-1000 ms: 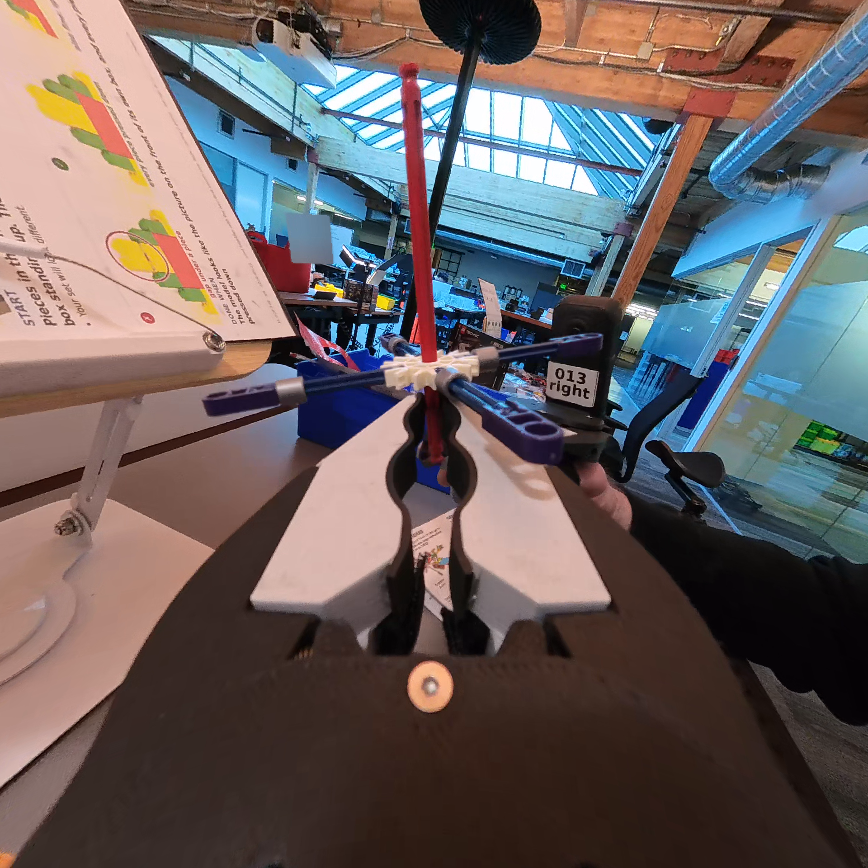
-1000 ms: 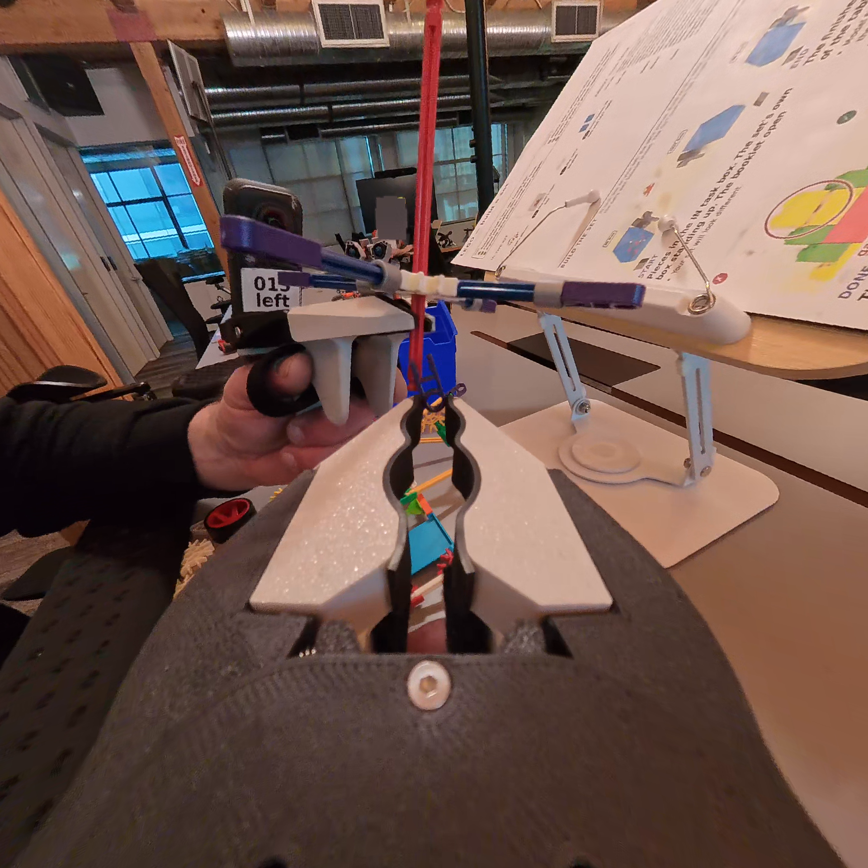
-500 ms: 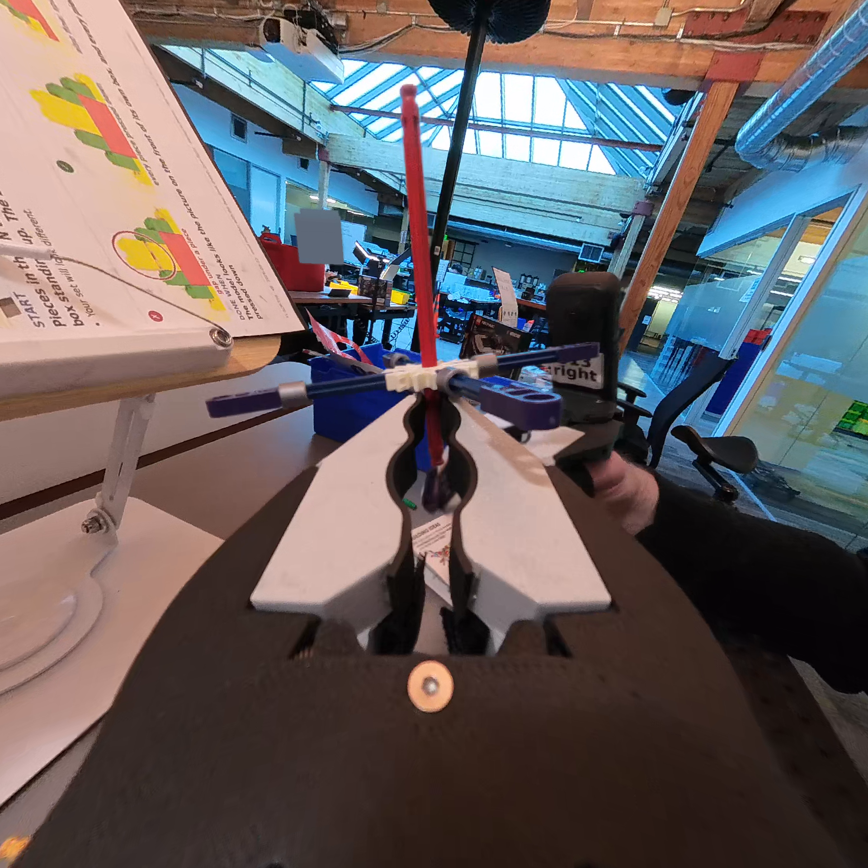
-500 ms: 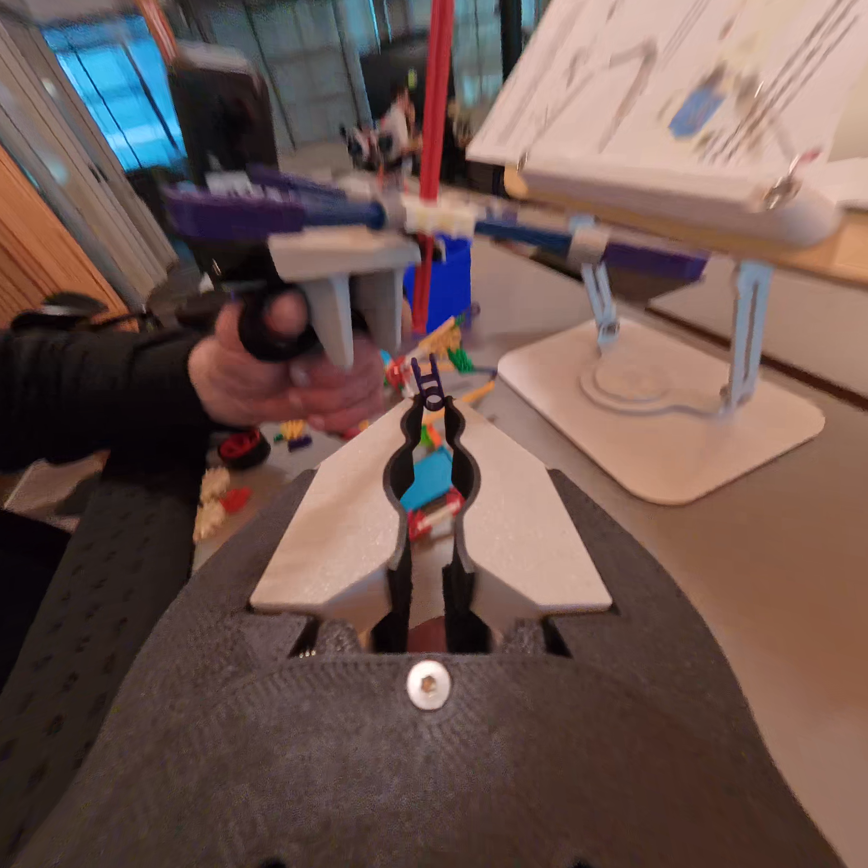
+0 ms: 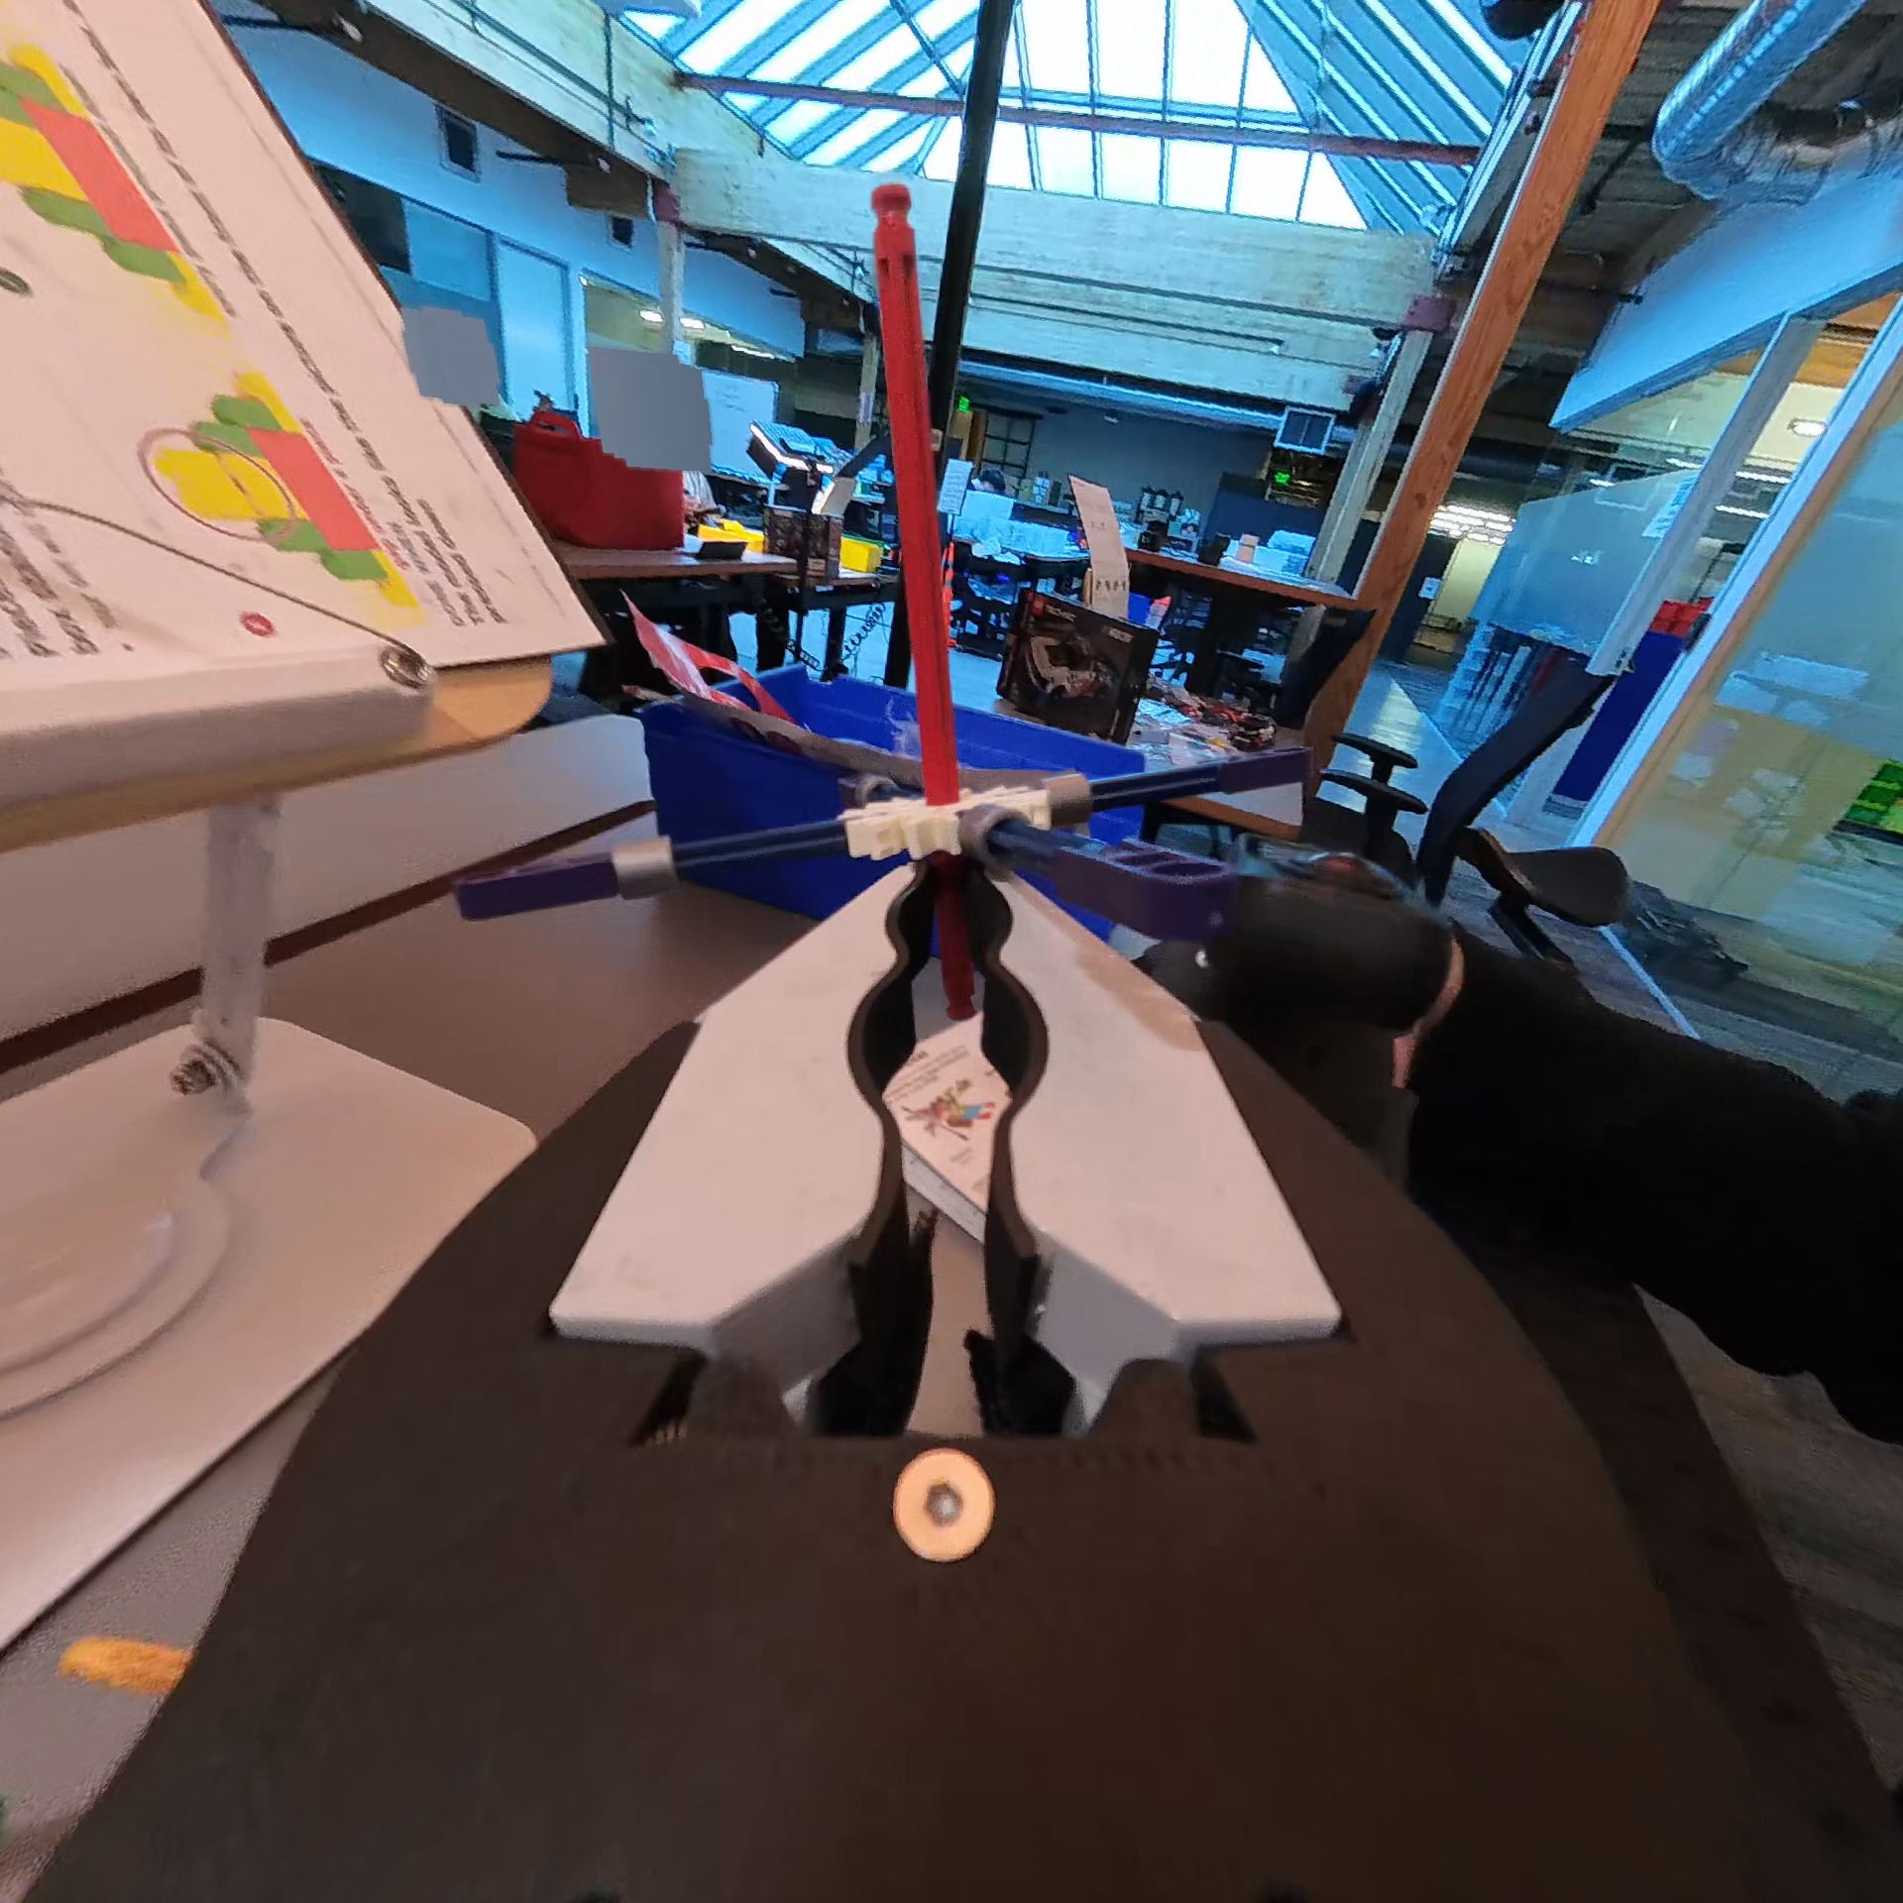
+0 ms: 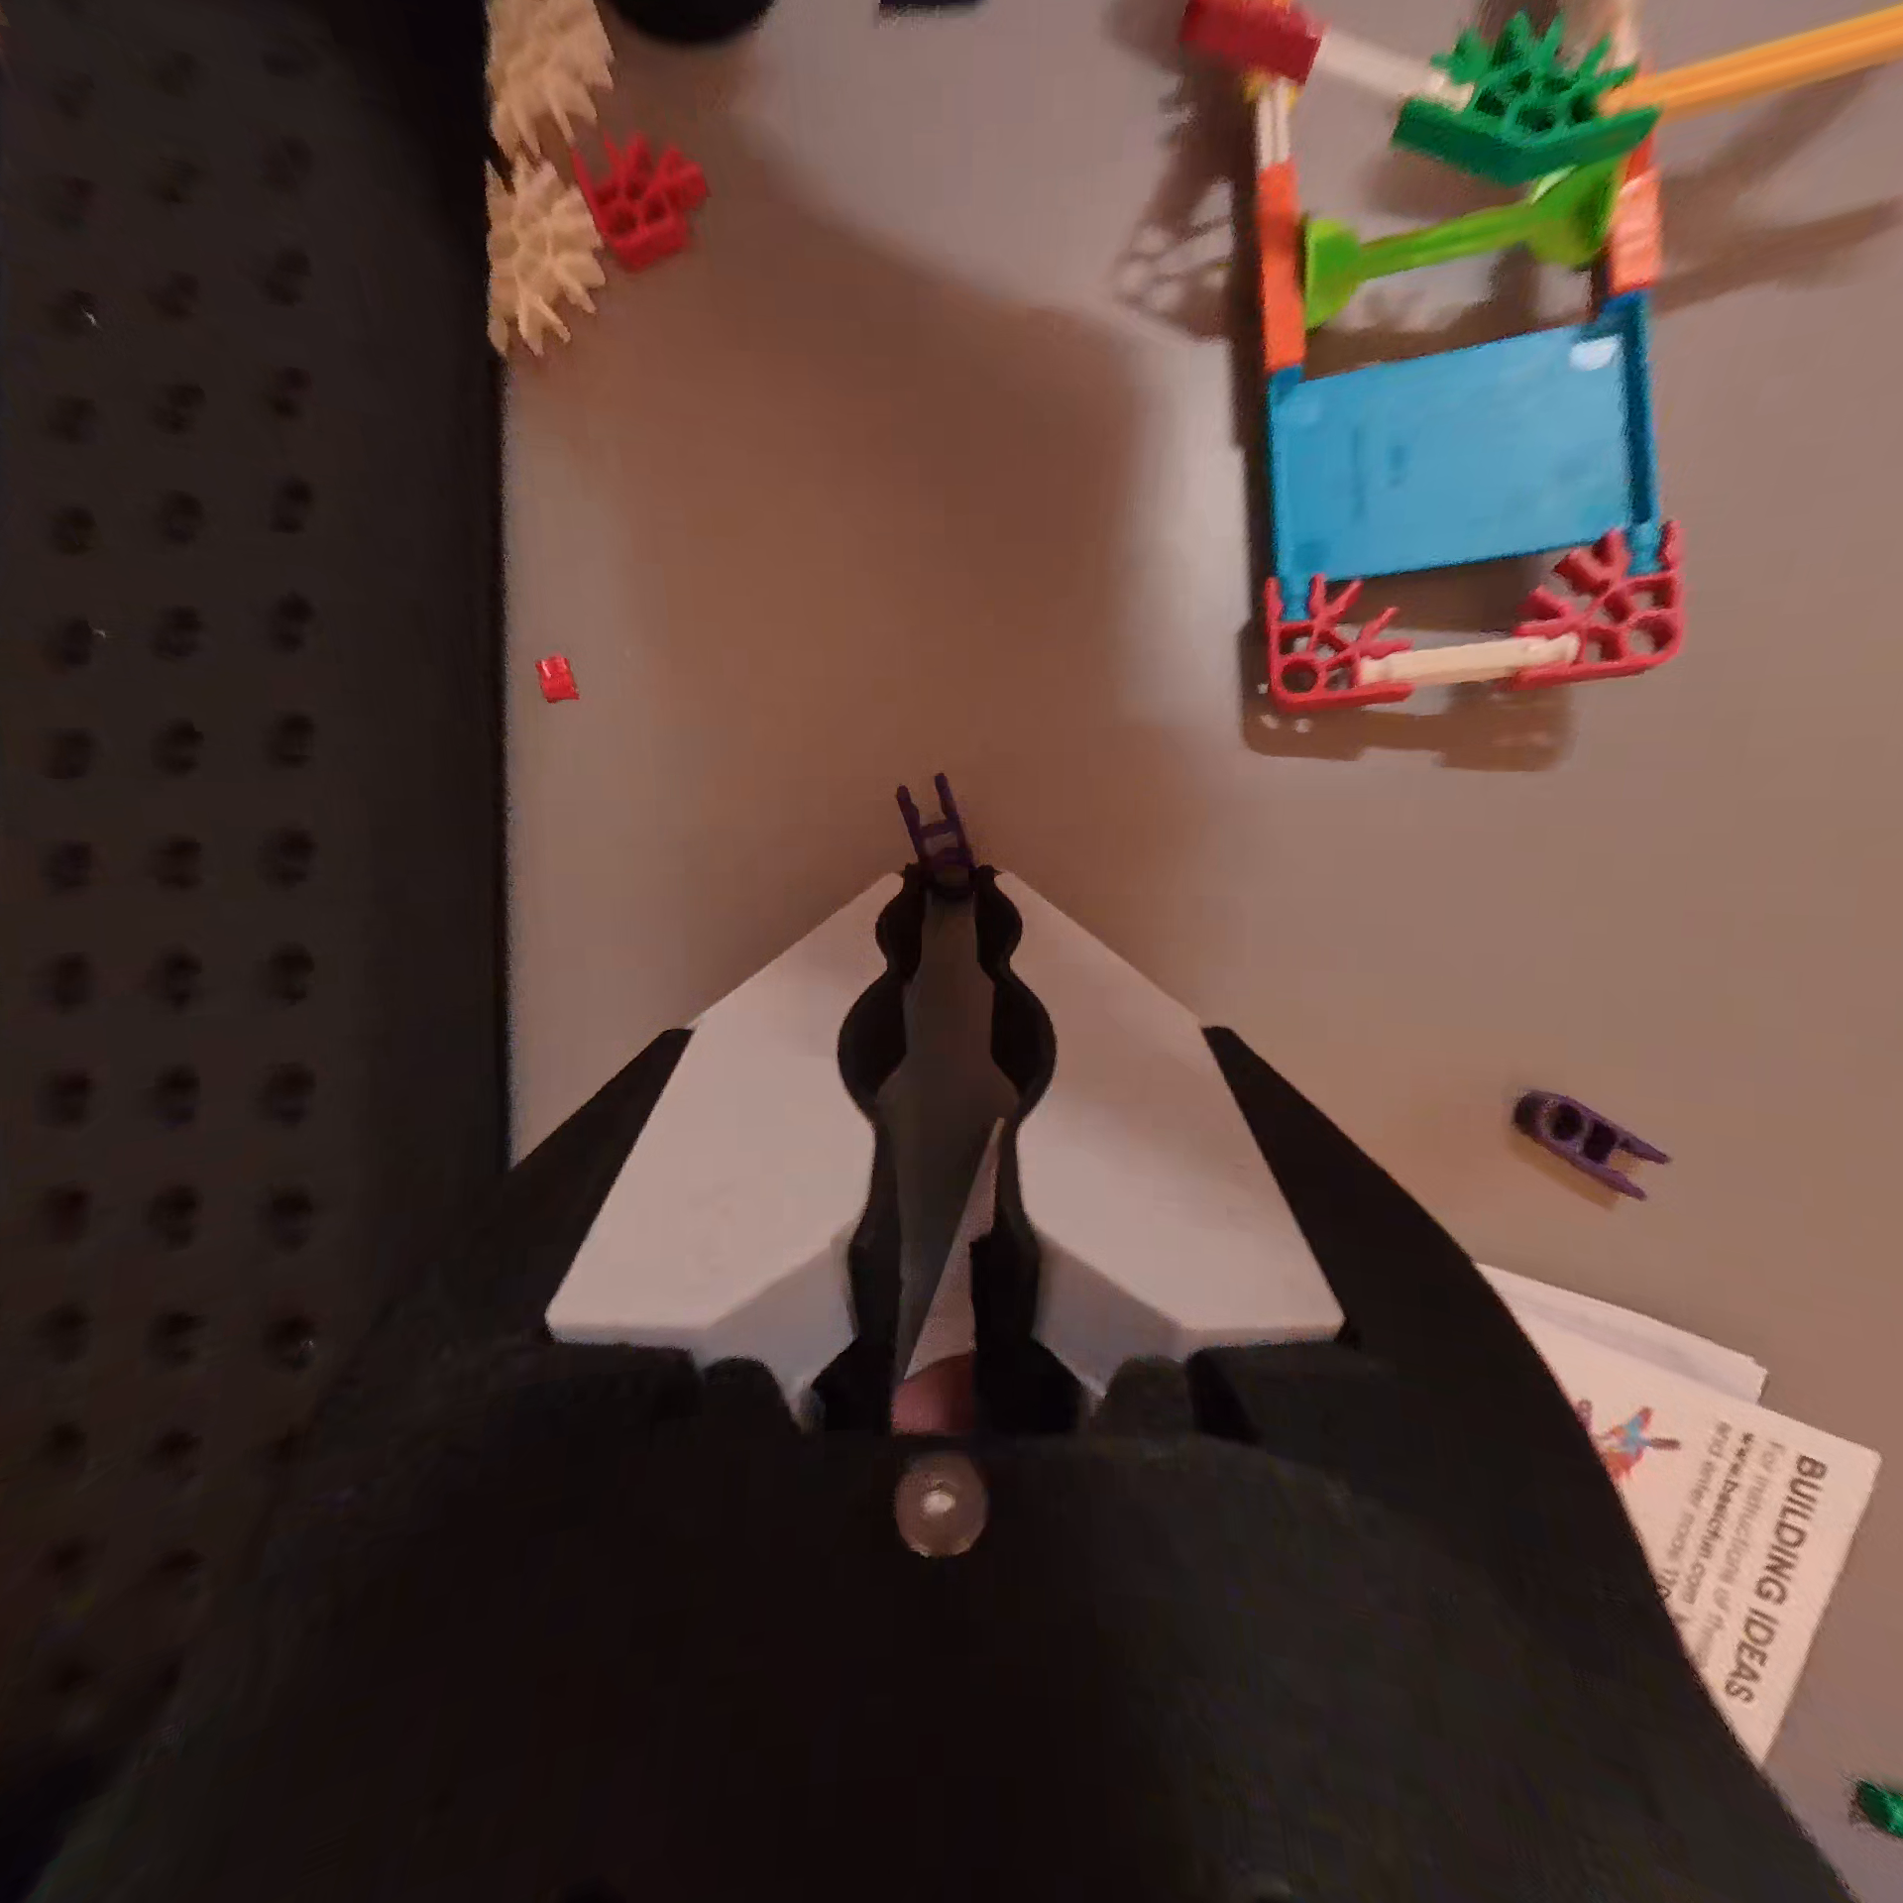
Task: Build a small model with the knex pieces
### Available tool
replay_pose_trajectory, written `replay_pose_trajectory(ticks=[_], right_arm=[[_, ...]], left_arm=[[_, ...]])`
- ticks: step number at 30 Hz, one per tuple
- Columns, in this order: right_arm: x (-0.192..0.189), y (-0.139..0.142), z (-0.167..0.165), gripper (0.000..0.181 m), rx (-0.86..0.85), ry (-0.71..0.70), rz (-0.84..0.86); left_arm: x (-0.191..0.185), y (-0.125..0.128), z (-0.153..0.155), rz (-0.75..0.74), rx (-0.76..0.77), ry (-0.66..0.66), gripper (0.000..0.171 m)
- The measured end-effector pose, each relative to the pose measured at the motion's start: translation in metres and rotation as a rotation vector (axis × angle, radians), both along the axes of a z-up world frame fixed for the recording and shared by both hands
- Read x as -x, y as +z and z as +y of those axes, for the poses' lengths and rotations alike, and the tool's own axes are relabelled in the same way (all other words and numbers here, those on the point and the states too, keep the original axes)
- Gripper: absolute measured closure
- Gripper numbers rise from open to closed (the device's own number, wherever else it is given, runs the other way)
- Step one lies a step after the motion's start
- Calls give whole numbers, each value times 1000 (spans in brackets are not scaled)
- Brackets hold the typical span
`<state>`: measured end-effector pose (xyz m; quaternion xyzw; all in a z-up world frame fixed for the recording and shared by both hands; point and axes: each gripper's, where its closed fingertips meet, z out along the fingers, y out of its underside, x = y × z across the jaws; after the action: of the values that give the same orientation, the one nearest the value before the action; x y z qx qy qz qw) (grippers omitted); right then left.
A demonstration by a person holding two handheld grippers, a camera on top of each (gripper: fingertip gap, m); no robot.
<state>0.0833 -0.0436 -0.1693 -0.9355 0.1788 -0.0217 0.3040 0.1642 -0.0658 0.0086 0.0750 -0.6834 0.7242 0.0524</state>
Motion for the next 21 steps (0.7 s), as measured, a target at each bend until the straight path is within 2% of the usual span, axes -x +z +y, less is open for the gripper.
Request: replay_pose_trajectory(ticks=[2,5,8,12,17,19,21], right_arm=[[1,-3,-2,166,17,-9,-11],[3,7,-2,150,-23,-35,-38],[2,22,-6,150,-36,-83,-124],[-13,69,-8,162,-170,-242,-308],[9,133,-9,167,-235,-263,-522],[8,148,-20,163,-162,-300,-632],[5,159,-24,145,-109,-324,-724]], left_arm=[[7,-5,2,17,-6,-19,168],[12,-8,10,55,5,-29,168],[14,-12,20,87,18,-34,168],[20,-11,29,95,37,-52,168],[24,-23,26,12,-48,-37,168],[24,-29,24,-1,-100,-19,168],[29,-35,20,26,-151,-50,168]])
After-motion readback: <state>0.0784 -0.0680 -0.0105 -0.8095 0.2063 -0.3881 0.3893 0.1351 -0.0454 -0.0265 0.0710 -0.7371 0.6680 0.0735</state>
